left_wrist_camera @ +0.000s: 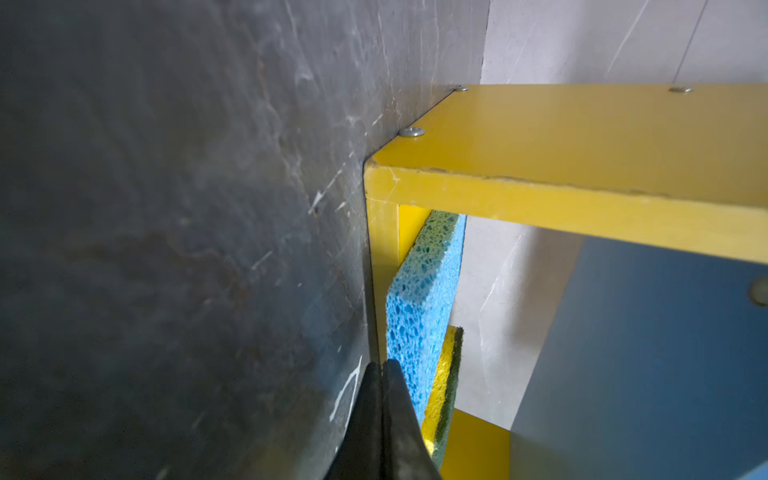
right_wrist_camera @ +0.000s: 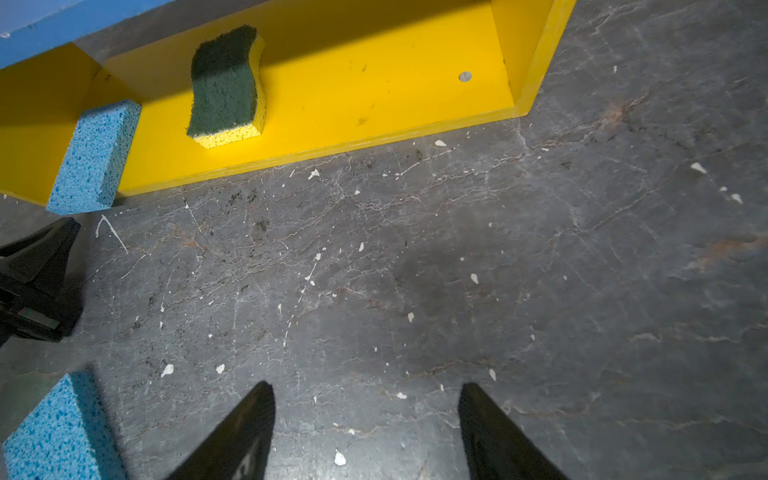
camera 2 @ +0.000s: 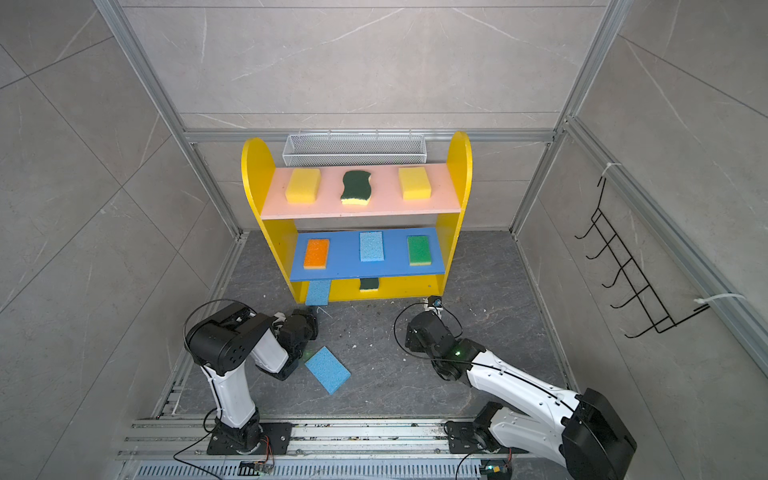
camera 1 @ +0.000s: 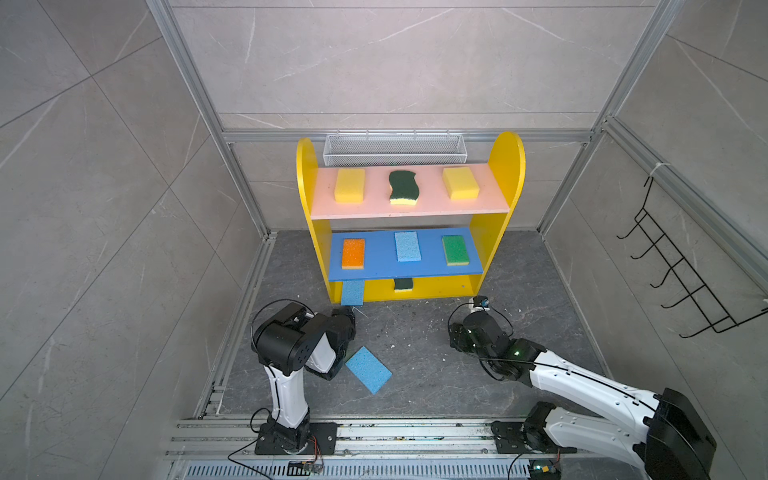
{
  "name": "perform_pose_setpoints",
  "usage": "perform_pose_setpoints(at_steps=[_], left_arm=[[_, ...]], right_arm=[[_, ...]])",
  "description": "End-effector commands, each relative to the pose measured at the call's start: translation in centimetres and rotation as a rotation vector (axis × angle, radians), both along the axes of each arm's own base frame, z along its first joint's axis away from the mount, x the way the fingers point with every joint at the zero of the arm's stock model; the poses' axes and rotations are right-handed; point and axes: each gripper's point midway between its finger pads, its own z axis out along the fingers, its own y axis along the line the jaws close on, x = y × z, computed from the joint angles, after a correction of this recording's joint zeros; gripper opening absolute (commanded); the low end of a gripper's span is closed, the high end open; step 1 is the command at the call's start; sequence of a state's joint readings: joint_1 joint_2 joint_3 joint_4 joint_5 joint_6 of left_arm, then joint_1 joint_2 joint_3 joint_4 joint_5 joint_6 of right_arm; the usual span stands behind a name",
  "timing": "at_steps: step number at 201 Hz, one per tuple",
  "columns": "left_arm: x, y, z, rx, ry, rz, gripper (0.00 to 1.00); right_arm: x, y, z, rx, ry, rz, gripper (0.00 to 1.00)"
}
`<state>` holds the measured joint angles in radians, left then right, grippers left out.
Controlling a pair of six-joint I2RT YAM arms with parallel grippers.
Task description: Place and organize the cleaning sponges onto the shelf
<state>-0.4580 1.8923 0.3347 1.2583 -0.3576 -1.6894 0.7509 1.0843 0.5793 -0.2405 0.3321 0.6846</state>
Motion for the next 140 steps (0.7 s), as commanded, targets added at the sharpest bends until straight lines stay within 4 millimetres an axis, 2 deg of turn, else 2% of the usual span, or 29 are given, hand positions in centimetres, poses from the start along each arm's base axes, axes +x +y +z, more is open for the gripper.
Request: perform_pose_setpoints(at_steps=[1, 44, 84, 140], left_arm=[[0.0, -0.3, -1.5, 0.070, 0.064, -0.042, 0.00], [0.0, -0.9, -1.4, 0.052, 0.058, -0.052, 0.00], [-1.0, -0.4, -1.5, 0.075, 0.100, -0.055, 0.00], [1.0, -0.9, -2.4, 0.037, 0.085, -0.060, 0.00]], right_arm=[[-0.2, -0.4, -0.4, -0.001, 0.004, -0.008, 0.72], [-0.2, -0.5, -0.4, -0.001, 0.001, -0.011, 0.72], [-0.1, -0.4, -0.3, 0.002, 0.001, -0.008, 0.72], [-0.2, -0.5, -0.4, -0.003, 0.002, -0.012, 0.72]])
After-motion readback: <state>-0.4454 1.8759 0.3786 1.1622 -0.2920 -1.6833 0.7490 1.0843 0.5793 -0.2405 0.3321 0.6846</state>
